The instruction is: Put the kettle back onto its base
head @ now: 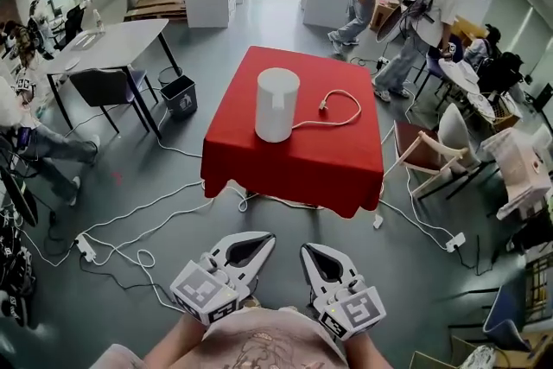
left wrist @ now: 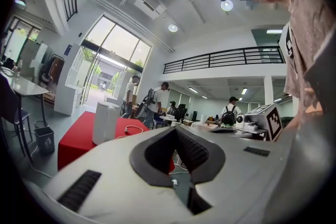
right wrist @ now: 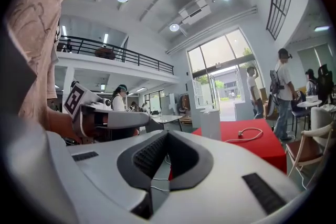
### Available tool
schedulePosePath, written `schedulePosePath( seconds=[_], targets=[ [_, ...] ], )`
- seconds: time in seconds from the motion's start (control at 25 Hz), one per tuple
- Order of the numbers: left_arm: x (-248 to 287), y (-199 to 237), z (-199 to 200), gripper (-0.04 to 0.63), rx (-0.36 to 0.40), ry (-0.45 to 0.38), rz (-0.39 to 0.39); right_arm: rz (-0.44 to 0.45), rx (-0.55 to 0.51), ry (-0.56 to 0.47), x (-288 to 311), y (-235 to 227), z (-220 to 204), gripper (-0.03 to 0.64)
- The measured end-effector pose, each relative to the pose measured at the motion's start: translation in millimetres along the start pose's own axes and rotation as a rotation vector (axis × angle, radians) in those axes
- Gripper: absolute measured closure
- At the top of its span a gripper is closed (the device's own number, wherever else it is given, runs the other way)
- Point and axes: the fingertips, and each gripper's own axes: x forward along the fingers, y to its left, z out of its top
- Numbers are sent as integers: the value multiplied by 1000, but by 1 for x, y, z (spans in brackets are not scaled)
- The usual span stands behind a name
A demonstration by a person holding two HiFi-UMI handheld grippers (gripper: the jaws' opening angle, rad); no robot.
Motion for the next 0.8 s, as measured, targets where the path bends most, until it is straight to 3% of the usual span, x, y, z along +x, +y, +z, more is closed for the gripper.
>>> schedulePosePath(
  seconds=[0.44,0.8],
  targets=[
    [4,-26,1,604,-20,13,32,-7,0,-14,-24,-8,5,614],
    [7,-29,-7,605,16,4,68,28,-3,-19,-24,-17,6,615]
  ],
)
